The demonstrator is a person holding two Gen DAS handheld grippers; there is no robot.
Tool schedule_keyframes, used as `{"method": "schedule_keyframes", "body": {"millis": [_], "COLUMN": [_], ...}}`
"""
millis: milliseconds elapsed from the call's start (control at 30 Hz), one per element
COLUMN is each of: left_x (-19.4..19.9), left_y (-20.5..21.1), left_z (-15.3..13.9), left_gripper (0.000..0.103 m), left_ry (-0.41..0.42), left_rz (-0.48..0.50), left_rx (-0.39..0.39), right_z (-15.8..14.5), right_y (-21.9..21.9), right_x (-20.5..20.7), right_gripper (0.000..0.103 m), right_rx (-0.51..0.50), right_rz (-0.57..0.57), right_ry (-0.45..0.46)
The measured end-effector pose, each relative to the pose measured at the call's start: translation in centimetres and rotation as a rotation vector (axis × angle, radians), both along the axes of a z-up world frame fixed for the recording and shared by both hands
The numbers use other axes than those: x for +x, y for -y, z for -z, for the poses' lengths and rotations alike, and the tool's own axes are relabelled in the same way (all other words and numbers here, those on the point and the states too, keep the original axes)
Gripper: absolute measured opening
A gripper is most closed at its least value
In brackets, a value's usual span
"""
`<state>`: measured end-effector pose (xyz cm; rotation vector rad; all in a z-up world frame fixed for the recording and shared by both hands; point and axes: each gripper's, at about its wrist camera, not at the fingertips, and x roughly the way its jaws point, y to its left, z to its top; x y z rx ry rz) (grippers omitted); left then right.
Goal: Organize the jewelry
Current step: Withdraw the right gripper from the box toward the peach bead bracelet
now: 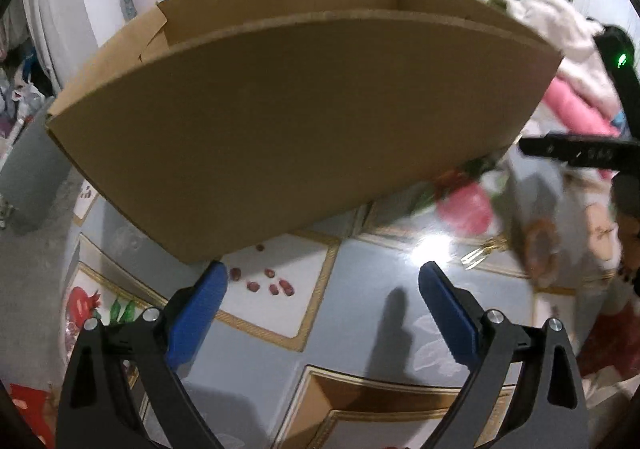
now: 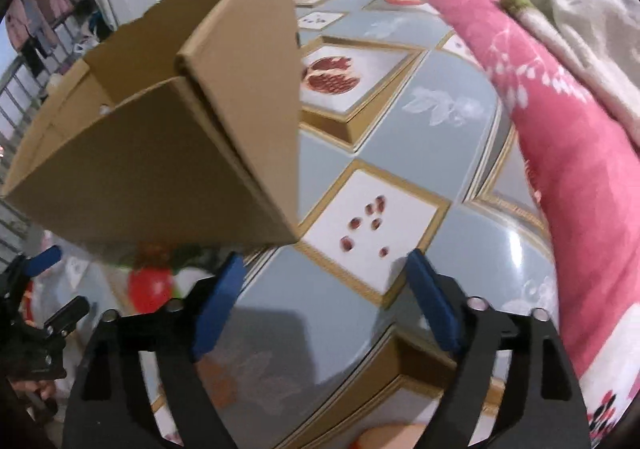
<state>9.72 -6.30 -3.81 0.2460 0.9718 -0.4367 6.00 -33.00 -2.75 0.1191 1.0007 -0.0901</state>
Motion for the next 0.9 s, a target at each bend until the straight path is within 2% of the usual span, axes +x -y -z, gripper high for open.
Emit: {"method": "schedule_keyframes", "body": {"millis": [67,133,300,400,467,600,733,900], "left_x": [0.3,0.7,0.1,-0.1,-0.5,-1.7,-2.2,-2.1], "left_y": [-0.2,-0.7,-0.9,-1.0,-1.4,-2.1,-2.6,-2.7], "left_z": [0.5,1.0,1.3,1.3,1.4,1.9,2.1,2.4], "left_gripper": [0.095,0.097,0.097,0.097,0.097,0.098,0.098,0.098], "left_ry": [-0.019,-0.049,-0.013,-0.002,0.004,0.02,0.02,0.031], "left_rz": [-0.015,-0.031,-0.004,0.001,0.004,0.015,0.033,0.043], "left_rx": [0.0,-0.003,0.0,-0.008,-0.01,-0.016,-0.015,-0.019], "right_z": [0.3,0.5,0.9,0.8,0.5,-0.9,-2.5,-1.7], "right_y": [-0.3,-0.4,-0.3,0.1,0.9,1.7,-1.2,-7.3], "right_x": [0.4,0.7,0.1,-0.1,-0.3,-1.8,-4.9,-7.7], "right_gripper": [0.095,0.095,0.095,0.095,0.095,0.095,0.092,0.071], "right_rx": [-0.013,-0.01,-0.009,0.032,0.094,0.157,0.149,0.114], "right_rz": [-0.019,-0.033,-0.045,-0.053,-0.061,-0.032,-0.168,-0.364], "right_ry": [-0.01,-0.018,0.006,0.037,0.059,0.056,0.097,0.041]}}
